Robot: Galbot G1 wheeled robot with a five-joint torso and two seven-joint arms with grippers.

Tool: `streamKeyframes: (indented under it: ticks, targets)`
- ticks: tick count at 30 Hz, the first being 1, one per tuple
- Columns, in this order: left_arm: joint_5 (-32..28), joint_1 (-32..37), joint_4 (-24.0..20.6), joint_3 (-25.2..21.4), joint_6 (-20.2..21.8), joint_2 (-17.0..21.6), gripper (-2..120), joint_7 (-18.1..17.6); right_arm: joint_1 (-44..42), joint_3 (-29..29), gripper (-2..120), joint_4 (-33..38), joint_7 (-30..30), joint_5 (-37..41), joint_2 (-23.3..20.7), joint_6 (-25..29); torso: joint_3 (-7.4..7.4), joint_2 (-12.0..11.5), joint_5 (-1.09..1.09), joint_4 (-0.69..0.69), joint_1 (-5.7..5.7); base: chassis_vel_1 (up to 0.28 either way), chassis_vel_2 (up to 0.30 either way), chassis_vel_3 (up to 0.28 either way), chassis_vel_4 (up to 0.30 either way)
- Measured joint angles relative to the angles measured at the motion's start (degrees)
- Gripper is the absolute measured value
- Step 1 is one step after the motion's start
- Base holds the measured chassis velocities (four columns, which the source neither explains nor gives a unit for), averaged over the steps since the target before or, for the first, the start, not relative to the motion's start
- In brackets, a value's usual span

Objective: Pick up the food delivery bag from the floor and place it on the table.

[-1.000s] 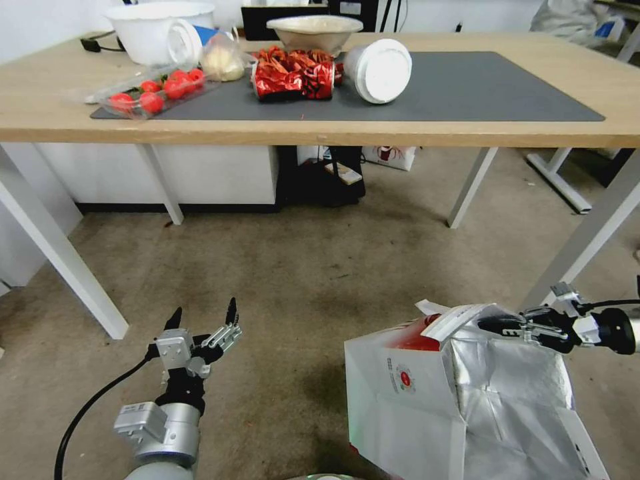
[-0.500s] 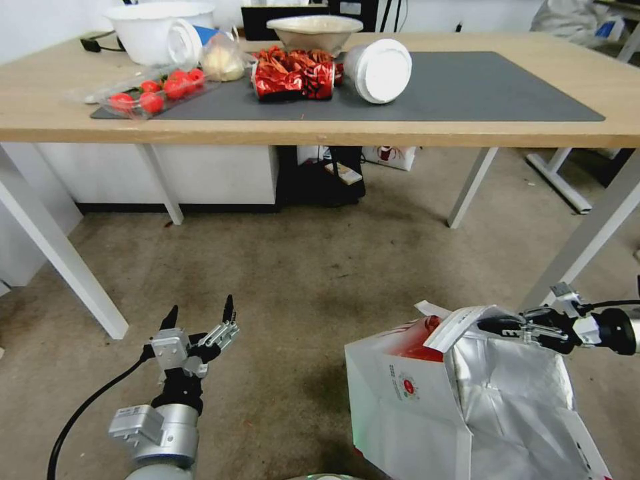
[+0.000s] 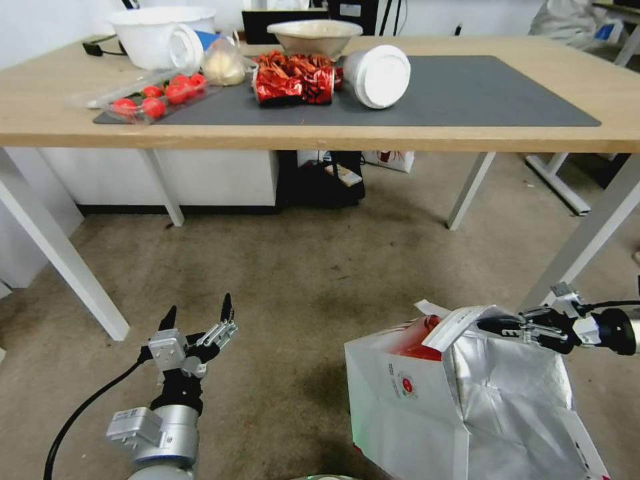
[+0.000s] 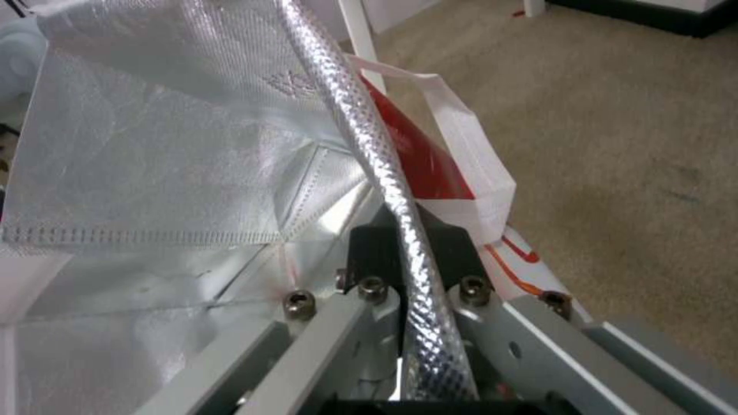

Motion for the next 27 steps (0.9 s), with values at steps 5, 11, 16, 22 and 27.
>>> streamKeyframes:
  ticks: [5,11,16,22,27]
  targets:
    - [0.06,0.02,-0.26,-0.01,0.03,0.02,100,-0.02,-0.07,0.12,0,-0.01,0.0,-0.02,-0.08,0.02,1.18,1.33,0.0,0.0,0.19,0.0,0.0,0.0,0.0]
    - [0.06,0.07,-0.41,-0.11,0.1,0.14,100,-0.03,-0.1,0.29,0,0.15,0.05,-0.01,-0.44,0.02,2.4,2.67,0.0,0.0,0.32,0.0,0.0,0.0,0.0]
    - [0.01,0.02,-0.42,-0.1,0.24,0.16,100,-0.15,-0.14,0.31,0,0.3,0.17,0.07,-0.69,0.02,3.49,3.9,0.0,0.0,0.48,0.0,0.0,0.0,0.0]
    - [0.03,0.01,-0.48,-0.1,0.32,0.16,100,-0.13,-0.17,0.32,0,0.32,0.23,0.08,-0.69,0.02,4.58,5.17,0.0,0.0,0.67,0.0,0.0,0.0,0.0]
    - [0.64,0.17,-0.64,-0.24,0.32,0.31,100,-0.1,-0.03,0.3,0,0.33,0.29,0.06,-0.53,0.02,5.49,6.38,0.0,0.0,0.96,0.0,0.0,0.0,0.0]
